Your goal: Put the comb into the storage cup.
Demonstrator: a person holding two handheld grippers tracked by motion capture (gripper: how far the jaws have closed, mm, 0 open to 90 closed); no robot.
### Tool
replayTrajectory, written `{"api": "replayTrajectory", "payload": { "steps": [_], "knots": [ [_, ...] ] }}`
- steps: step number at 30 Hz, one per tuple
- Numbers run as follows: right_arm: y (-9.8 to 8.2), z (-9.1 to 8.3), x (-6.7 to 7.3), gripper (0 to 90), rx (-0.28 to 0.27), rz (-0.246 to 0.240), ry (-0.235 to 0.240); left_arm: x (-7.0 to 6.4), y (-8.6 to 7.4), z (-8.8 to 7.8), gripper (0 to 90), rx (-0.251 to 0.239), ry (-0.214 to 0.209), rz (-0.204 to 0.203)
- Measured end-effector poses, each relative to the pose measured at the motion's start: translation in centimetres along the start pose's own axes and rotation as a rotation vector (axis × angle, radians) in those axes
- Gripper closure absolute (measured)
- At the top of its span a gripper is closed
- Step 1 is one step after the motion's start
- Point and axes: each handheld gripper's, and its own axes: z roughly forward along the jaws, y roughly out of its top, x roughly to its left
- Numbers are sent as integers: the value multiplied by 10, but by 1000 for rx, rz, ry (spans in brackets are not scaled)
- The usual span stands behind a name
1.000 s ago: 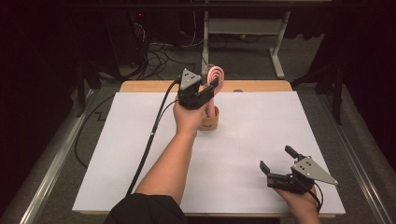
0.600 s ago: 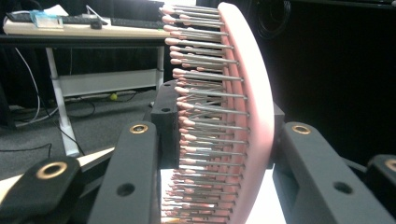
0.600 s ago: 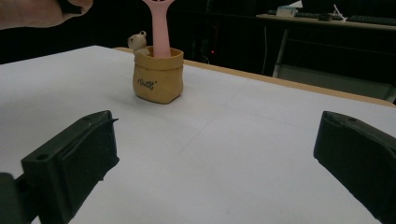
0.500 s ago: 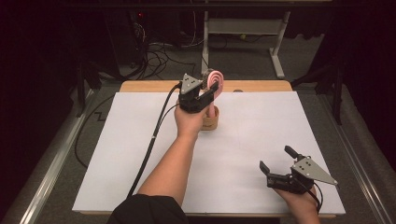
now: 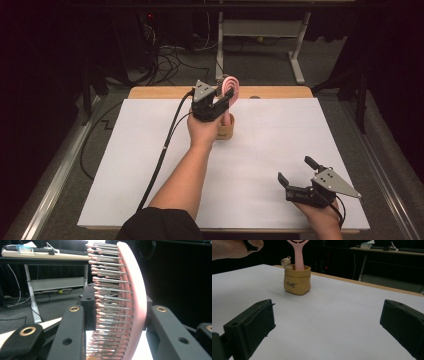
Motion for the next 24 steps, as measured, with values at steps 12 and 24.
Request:
{"api": "replayTrajectory", "payload": {
  "steps": [12, 24],
  "knots": [
    [0, 0, 1, 2, 0, 2, 2, 3, -9, 3, 637, 15, -1, -6],
    [0, 0, 1, 2, 1, -1, 1, 3, -13, 6, 637, 19, -1, -10]
  ]
}}
